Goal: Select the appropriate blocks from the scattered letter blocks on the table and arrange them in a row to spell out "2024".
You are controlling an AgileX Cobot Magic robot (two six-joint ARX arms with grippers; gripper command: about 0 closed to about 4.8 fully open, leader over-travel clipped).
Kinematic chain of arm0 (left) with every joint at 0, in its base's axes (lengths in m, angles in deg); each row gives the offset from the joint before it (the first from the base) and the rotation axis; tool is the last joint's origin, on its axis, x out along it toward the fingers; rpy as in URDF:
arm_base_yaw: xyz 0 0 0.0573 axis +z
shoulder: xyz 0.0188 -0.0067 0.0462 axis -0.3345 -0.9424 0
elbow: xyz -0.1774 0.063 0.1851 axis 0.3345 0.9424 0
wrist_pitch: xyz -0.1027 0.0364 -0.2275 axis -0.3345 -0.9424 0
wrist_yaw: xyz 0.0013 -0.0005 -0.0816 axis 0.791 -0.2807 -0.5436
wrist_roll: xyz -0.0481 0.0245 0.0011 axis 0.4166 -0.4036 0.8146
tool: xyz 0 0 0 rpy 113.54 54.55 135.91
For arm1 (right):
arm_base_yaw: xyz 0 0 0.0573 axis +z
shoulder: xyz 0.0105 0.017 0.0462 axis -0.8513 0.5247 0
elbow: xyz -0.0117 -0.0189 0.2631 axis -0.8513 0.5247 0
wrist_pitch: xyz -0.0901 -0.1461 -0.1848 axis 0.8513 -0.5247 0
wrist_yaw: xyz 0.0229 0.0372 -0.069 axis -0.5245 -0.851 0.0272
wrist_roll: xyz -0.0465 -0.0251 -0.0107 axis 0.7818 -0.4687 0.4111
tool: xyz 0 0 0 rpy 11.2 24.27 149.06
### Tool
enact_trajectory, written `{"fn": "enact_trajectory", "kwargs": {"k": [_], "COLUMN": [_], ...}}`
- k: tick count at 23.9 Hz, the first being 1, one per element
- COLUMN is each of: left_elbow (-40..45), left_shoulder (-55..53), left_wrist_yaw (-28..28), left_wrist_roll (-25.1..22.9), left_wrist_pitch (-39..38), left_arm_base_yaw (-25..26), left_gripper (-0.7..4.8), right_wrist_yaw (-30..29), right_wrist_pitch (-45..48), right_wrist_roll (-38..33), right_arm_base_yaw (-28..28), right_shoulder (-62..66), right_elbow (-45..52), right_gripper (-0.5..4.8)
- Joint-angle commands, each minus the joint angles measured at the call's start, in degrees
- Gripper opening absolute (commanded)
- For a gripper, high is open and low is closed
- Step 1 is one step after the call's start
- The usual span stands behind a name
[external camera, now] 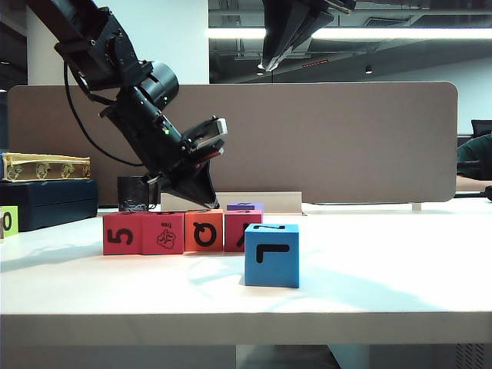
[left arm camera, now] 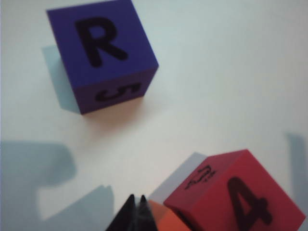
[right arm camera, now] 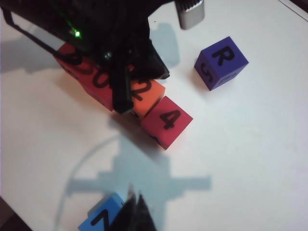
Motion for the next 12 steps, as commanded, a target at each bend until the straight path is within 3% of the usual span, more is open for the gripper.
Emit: {"fn": "enact_trajectory", "kwargs": {"k": [1, 12], "left_elbow": [-0.24, -0.39], "left_shoulder": [-0.81, -0.83], "left_wrist_yaw": [0.72, 0.48], "left_wrist_roll": [-0.66, -1.05], "left_wrist_pitch": [-1.90, -6.75], "left_arm_base_yaw": [-0.26, -0.37], "left_gripper": [-0.06, -0.06], "right_wrist_yaw": [0.07, 0.09], "right_wrist_pitch": [0.57, 0.48], "right_wrist_roll": [0.13, 0.13], "right_arm_base_yaw": [0.02, -0.02], "right_shoulder": [-0.37, -0.37], "right_elbow": [-0.31, -0.31], "right_gripper": [-0.03, -0.04]}}
